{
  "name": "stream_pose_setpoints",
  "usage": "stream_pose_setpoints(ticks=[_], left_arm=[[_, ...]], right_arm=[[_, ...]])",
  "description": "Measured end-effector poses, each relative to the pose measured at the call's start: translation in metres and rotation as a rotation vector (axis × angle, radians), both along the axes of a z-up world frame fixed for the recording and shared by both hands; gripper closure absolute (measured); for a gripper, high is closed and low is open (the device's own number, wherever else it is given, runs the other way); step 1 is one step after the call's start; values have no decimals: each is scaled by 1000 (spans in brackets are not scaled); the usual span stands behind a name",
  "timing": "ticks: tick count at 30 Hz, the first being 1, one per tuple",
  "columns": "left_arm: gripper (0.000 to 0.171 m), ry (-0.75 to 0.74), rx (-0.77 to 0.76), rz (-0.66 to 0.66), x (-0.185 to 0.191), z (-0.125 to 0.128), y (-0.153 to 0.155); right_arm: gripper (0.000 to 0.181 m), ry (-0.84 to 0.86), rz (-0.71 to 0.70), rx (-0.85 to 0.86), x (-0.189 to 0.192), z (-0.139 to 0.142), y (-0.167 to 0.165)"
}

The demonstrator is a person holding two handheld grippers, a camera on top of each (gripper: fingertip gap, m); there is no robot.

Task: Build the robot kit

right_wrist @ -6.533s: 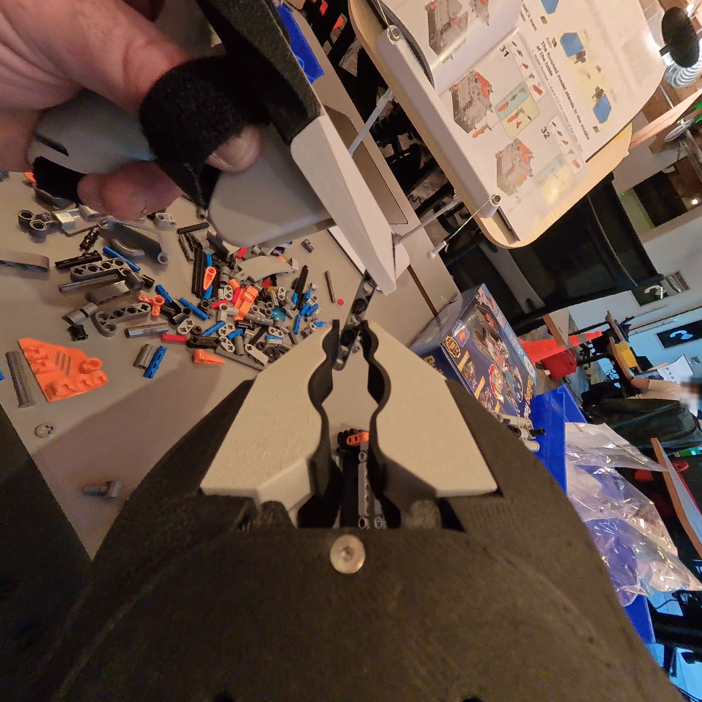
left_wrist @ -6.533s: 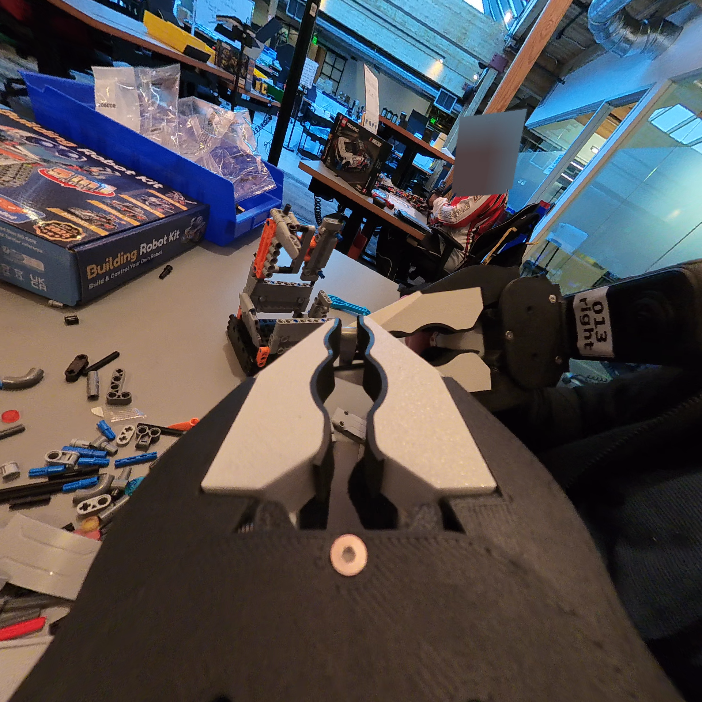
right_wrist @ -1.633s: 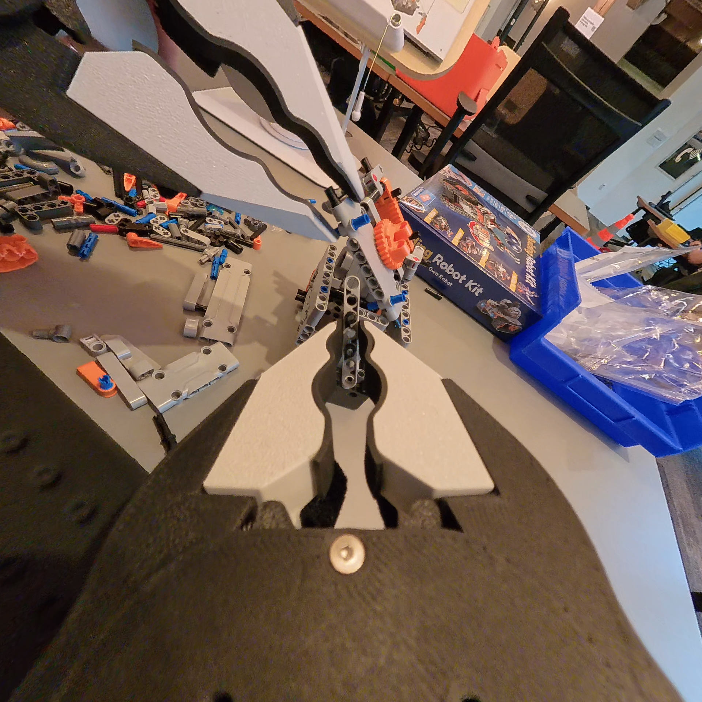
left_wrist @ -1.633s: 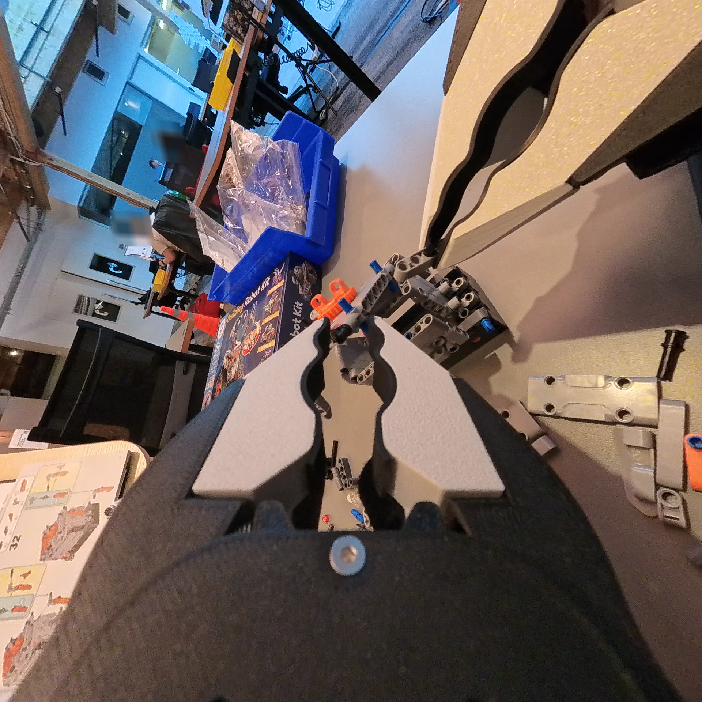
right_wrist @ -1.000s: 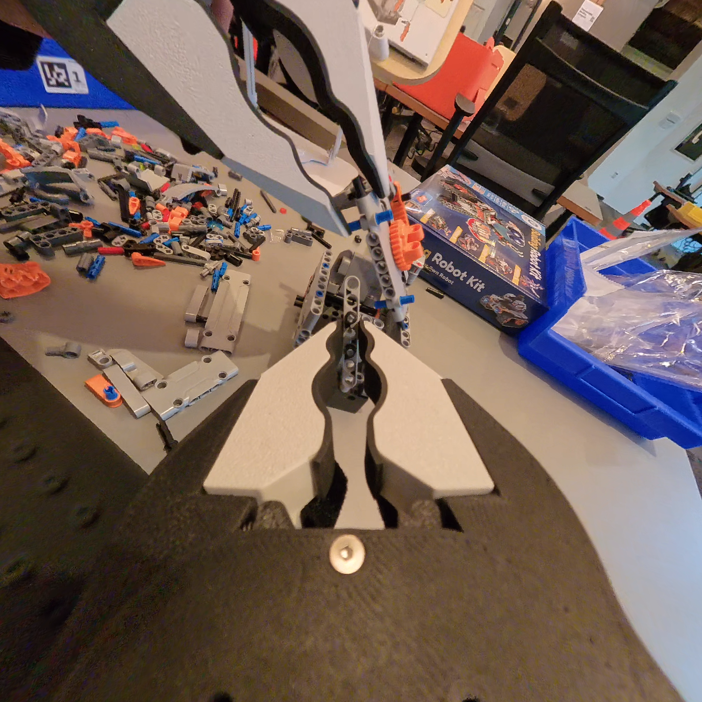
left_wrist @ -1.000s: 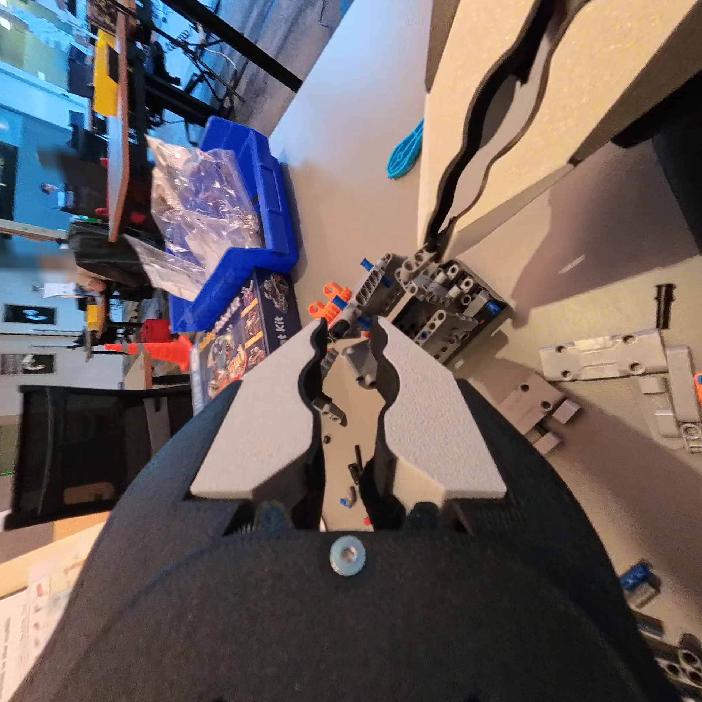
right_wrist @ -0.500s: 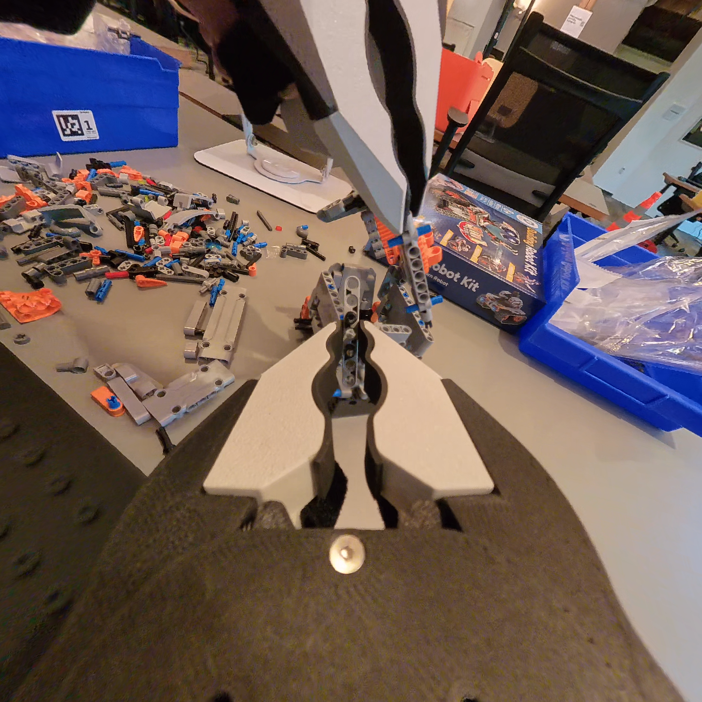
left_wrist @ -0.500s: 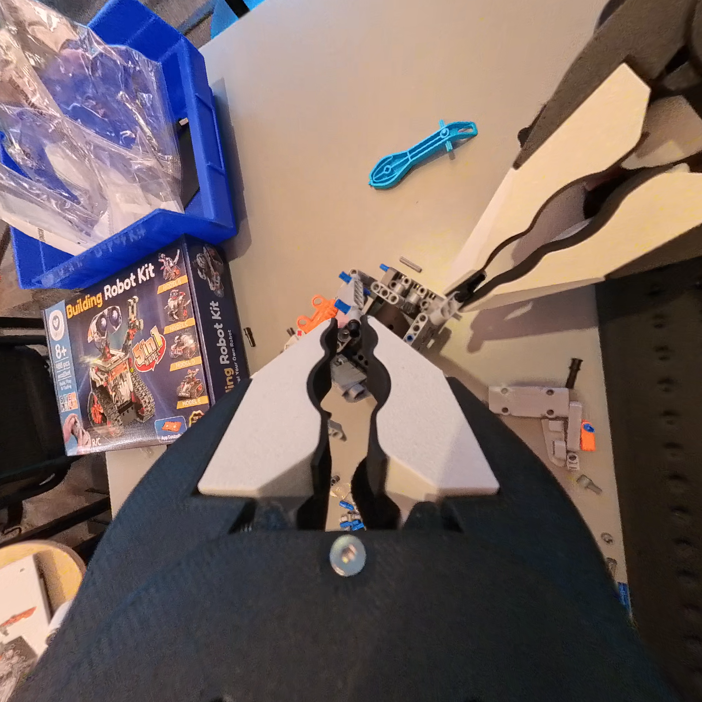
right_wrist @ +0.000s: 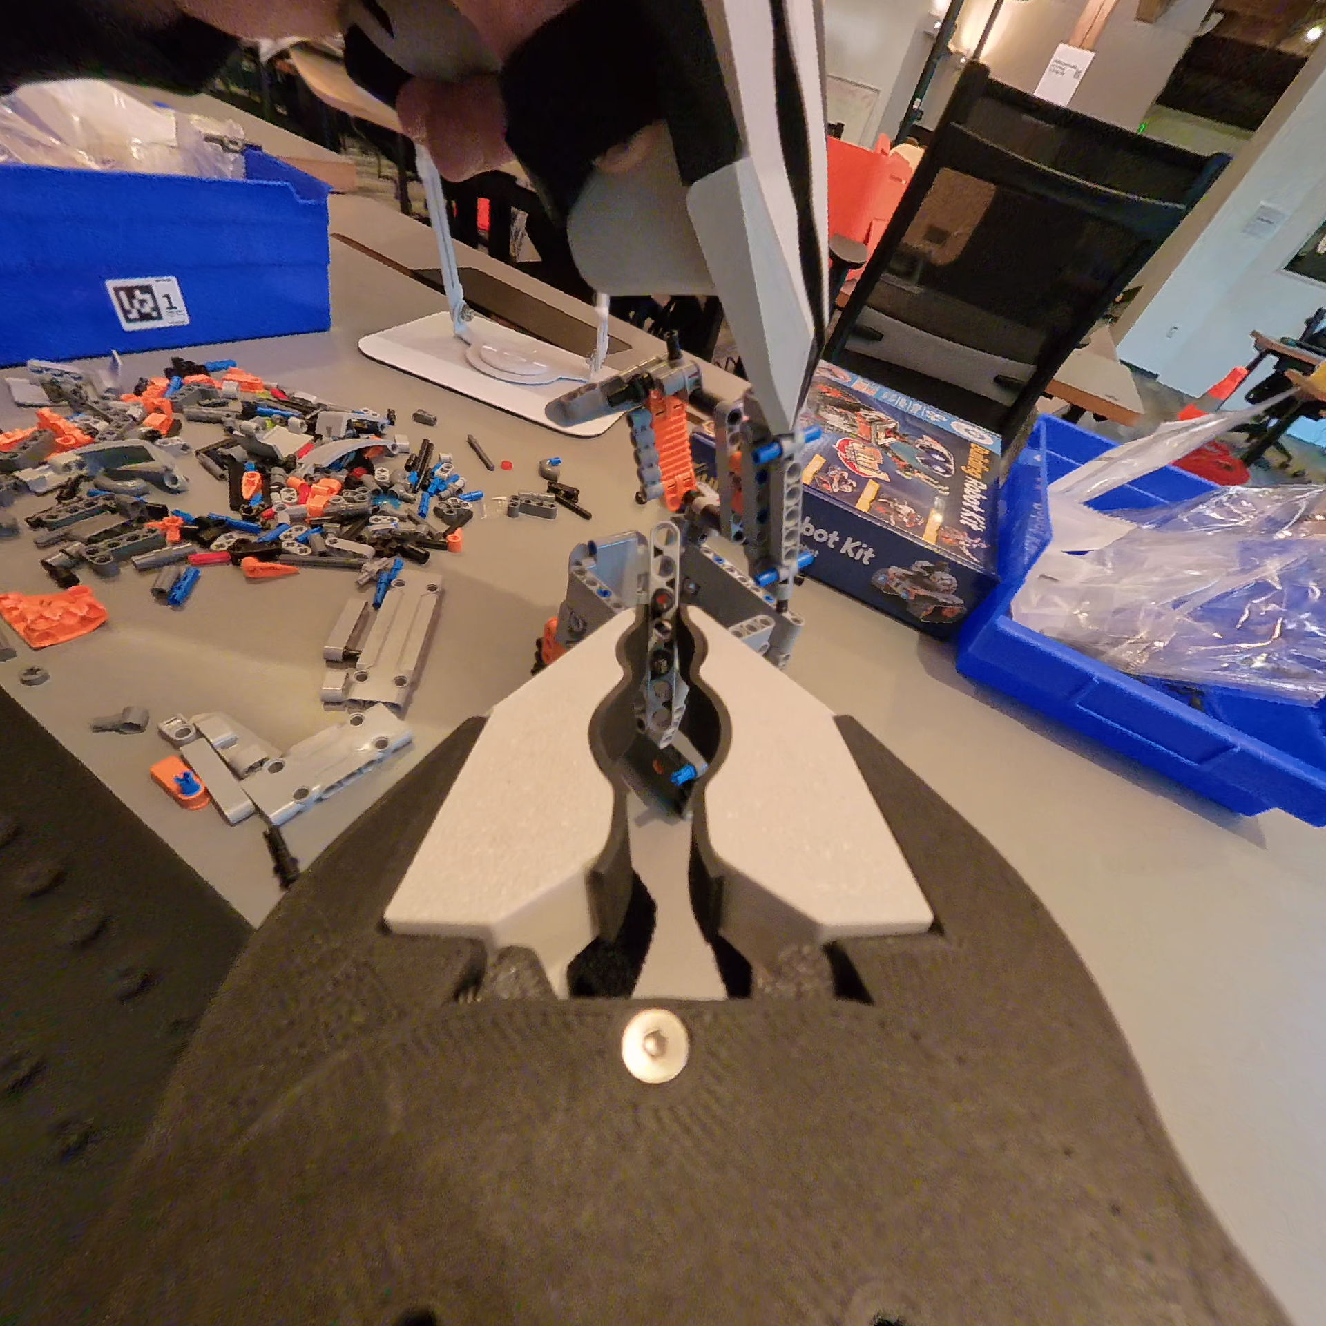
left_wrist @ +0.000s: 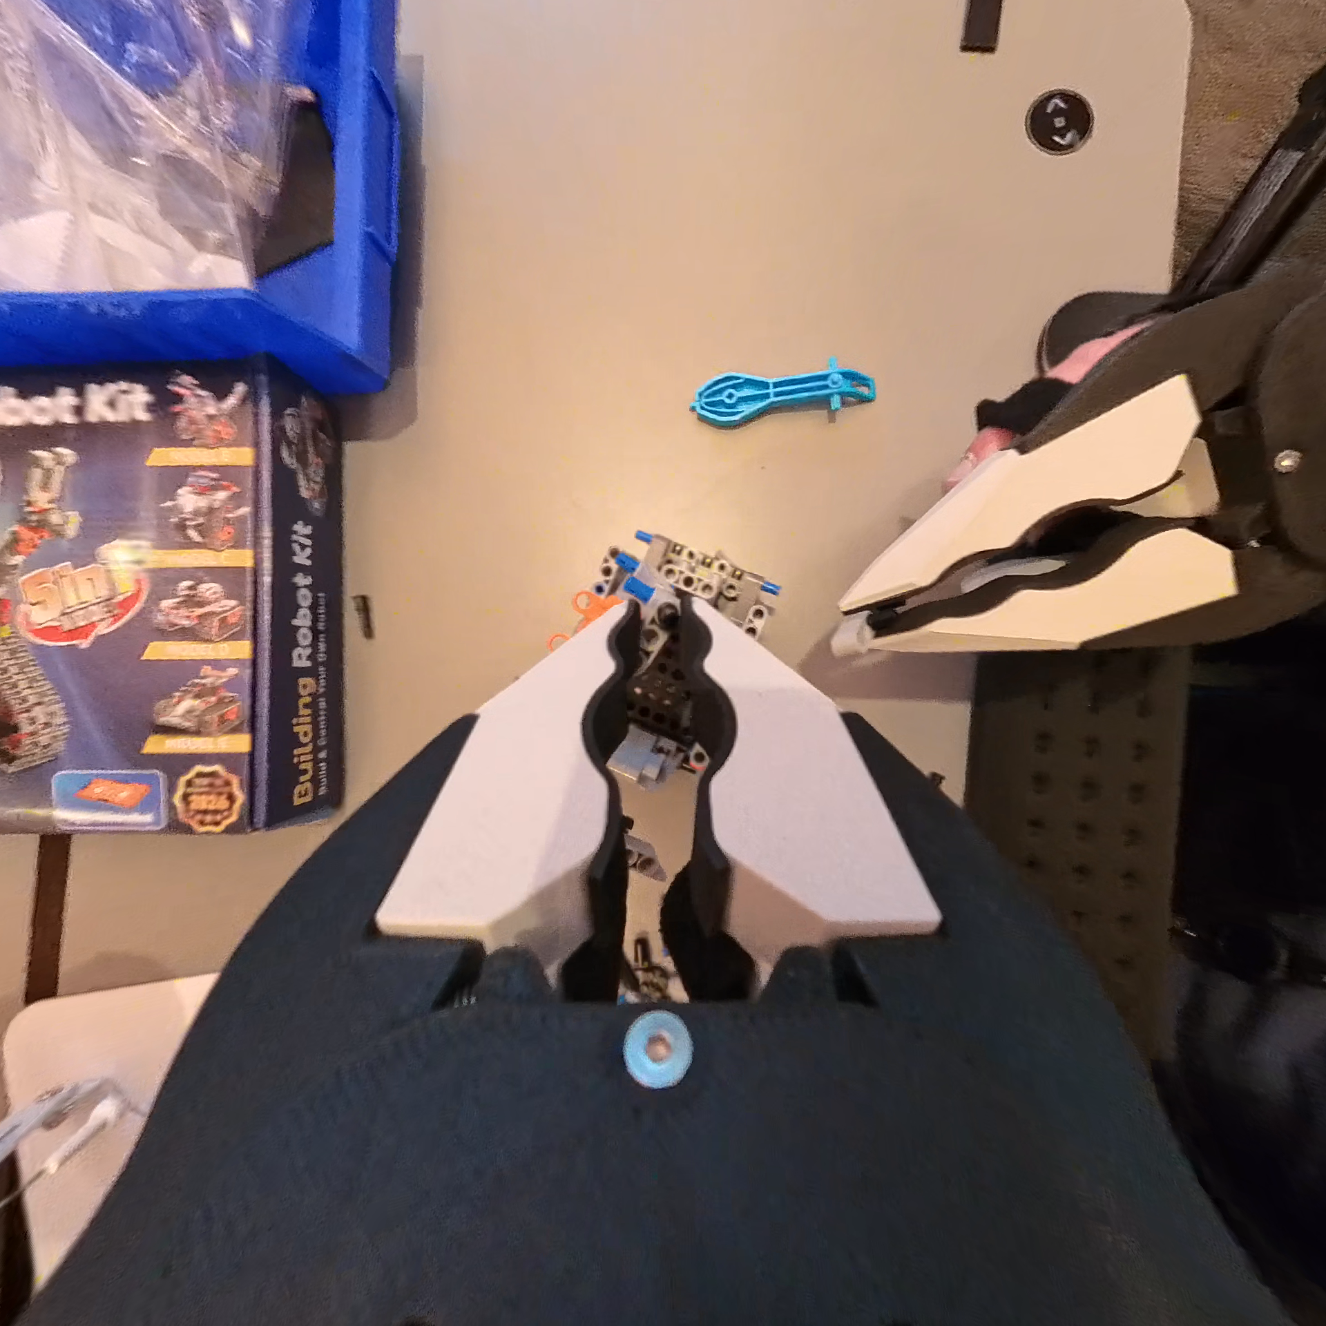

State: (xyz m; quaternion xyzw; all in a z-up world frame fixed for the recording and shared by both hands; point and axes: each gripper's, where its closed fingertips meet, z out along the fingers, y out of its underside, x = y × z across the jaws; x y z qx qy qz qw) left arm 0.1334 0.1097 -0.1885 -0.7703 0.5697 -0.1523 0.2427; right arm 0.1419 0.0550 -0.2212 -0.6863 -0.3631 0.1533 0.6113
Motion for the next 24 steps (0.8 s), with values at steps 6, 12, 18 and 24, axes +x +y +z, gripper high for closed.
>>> stream_pose_setpoints(ticks=[6, 12, 18, 24], left_arm=[[164, 63, -85, -62, 22, -6, 7], [154, 81, -57, -219, 12, 2, -7], [133, 105, 31, -330, -3, 1, -21], [119, 160, 112, -415, -20, -2, -28]], right_arm=[[177, 91, 1, -60, 14, 4, 14], [177, 111, 0, -81, 19, 6, 22], [176, 105, 4, -88, 18, 3, 24], [177, 94, 10, -107, 16, -4, 25]])
